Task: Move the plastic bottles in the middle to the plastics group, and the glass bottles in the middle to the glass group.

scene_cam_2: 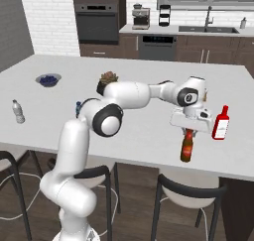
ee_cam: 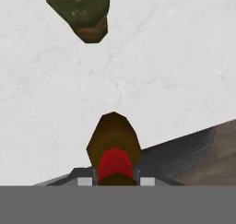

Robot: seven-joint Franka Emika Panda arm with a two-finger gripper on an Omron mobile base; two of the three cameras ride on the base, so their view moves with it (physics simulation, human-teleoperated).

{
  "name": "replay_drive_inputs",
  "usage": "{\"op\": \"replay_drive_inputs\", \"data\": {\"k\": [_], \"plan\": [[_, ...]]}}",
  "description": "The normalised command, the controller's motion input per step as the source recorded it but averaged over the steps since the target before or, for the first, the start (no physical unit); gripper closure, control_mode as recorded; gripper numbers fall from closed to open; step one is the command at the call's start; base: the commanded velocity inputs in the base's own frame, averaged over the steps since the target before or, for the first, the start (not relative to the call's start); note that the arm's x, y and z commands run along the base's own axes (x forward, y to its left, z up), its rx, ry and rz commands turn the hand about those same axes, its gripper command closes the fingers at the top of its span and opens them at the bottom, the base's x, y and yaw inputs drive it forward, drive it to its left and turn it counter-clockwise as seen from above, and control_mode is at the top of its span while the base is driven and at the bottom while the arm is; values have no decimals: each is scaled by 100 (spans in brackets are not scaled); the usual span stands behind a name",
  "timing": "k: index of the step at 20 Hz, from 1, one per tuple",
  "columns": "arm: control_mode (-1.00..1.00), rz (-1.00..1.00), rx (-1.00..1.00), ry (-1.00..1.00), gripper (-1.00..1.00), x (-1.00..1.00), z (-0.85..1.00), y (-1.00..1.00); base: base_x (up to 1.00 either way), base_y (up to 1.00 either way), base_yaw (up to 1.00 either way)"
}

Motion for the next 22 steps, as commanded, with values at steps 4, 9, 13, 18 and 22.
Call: {"op": "replay_drive_inputs", "data": {"k": [4, 9, 13, 18, 22], "plan": [[-100, -14, 0, 0, 100, 3, 0, -47, 0, 0, 0], [-100, -6, -1, -4, 100, 8, -12, -19, 0, 0, 0], [-100, -4, -10, -12, 100, 0, -3, 0, 0, 0, 0], [-100, -4, -14, -3, 100, 0, -1, 0, 0, 0, 0], [-100, -3, -14, 0, 100, 0, -20, 0, 0, 0, 0]]}}
